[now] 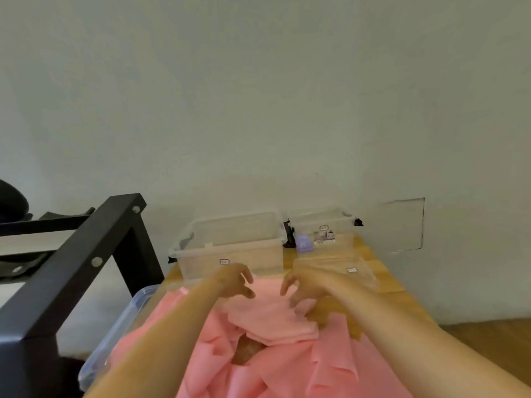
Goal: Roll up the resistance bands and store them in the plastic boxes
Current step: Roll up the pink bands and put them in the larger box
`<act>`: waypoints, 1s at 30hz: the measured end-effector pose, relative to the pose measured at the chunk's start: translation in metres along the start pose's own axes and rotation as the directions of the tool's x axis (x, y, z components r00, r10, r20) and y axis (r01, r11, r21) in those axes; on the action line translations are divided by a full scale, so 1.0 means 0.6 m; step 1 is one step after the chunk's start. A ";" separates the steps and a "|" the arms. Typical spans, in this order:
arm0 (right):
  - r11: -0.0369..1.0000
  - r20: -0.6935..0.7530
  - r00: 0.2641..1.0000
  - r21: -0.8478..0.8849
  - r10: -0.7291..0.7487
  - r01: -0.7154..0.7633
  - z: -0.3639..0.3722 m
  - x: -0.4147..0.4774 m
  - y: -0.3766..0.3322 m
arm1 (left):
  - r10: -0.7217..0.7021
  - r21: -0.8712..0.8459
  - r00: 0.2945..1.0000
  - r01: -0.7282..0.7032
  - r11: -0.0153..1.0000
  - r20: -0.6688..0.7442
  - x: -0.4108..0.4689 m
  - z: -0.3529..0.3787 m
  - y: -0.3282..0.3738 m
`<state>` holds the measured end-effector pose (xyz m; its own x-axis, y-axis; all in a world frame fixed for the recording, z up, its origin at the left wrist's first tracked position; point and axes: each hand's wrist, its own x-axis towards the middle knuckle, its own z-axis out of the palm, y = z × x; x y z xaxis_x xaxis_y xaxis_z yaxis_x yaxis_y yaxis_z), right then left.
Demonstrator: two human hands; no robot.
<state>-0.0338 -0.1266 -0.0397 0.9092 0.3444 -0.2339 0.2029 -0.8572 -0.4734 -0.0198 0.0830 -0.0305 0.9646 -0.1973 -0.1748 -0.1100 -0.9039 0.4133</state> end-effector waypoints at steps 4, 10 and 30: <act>0.999 0.081 0.996 0.005 0.038 -0.039 0.053 -0.008 0.016 | 0.058 0.001 0.980 -0.060 0.998 0.191 -0.011 0.063 -0.011; 0.994 0.049 0.998 -0.100 0.048 -0.043 0.074 0.002 0.034 | 0.121 0.151 0.978 -0.147 0.977 0.171 -0.012 0.100 -0.023; 0.908 -0.588 0.793 0.227 -0.160 0.352 -0.181 -0.032 -0.060 | 0.367 -0.075 0.841 -0.429 0.900 -0.397 -0.015 -0.182 0.077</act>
<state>-0.0191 -0.1442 0.0739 0.9022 0.1850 0.3897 0.4215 -0.5706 -0.7048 -0.0074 0.0845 0.0875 0.8661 -0.3477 0.3591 -0.4945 -0.7007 0.5143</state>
